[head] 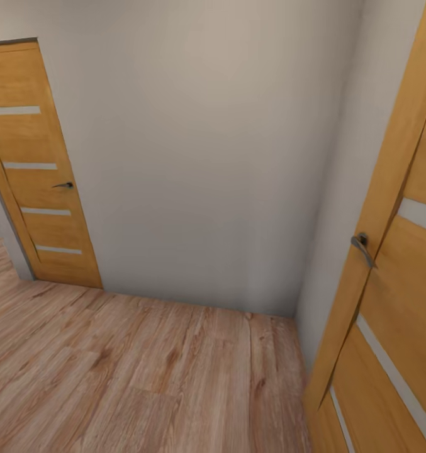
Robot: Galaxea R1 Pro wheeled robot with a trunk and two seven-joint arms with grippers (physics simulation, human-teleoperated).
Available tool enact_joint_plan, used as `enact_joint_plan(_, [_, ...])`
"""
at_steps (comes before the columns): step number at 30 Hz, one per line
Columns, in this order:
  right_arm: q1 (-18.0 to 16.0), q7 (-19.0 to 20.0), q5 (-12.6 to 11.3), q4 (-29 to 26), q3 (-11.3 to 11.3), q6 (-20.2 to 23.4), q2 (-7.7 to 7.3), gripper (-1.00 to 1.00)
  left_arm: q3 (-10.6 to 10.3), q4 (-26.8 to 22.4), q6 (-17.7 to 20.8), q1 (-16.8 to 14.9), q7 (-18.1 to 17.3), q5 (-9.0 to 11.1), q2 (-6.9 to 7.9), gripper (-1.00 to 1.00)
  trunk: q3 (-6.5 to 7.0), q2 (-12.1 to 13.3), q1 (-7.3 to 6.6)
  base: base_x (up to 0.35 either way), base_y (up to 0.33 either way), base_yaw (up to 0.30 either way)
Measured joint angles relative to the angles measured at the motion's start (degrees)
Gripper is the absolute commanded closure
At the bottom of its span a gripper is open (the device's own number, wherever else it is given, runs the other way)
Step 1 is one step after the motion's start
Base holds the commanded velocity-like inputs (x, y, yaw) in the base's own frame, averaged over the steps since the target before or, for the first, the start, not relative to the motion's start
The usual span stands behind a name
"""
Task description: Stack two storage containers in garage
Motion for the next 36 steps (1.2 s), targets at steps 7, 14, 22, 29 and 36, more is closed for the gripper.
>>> enact_joint_plan(7, [0.00, -0.03, 0.00, 0.01, 0.00, 0.00, 0.00, -1.00, 0.00, 0.00, 0.00, 0.00, 0.00, 0.02, 0.00, -1.00, 0.00, 0.00, 0.00, 0.321, 0.000, 0.000])
enact_joint_plan(14, [0.00, -0.04, 0.00, -0.02, 0.00, 0.00, 0.00, -1.00, 0.00, 0.00, 0.00, 0.00, 0.00, 0.01, 0.00, -1.00, 0.00, 0.00, 0.00, 0.321, 0.000, 0.000])
enact_joint_plan(22, [0.00, -0.03, 0.00, -0.03, 0.00, 0.00, 0.00, -1.00, 0.00, 0.00, 0.00, 0.00, 0.00, 0.02, 0.00, -1.00, 0.00, 0.00, 0.00, 0.321, 0.000, 0.000])
enact_joint_plan(29, [0.00, 0.01, 0.00, -0.03, 0.00, 0.00, -0.01, -1.00, 0.00, 0.00, 0.00, 0.01, 0.00, 0.00, 0.00, -1.00, 0.00, 0.00, 0.00, 0.321, 0.000, 0.000])
enact_joint_plan(36, [0.00, -0.02, 0.16, -0.06, 0.06, 0.11, -0.05, -1.00, 0.00, 0.00, 0.00, 0.00, 0.00, 0.00, 0.00, -1.00, 0.00, 0.00, 0.00, 0.321, 0.000, 0.000])
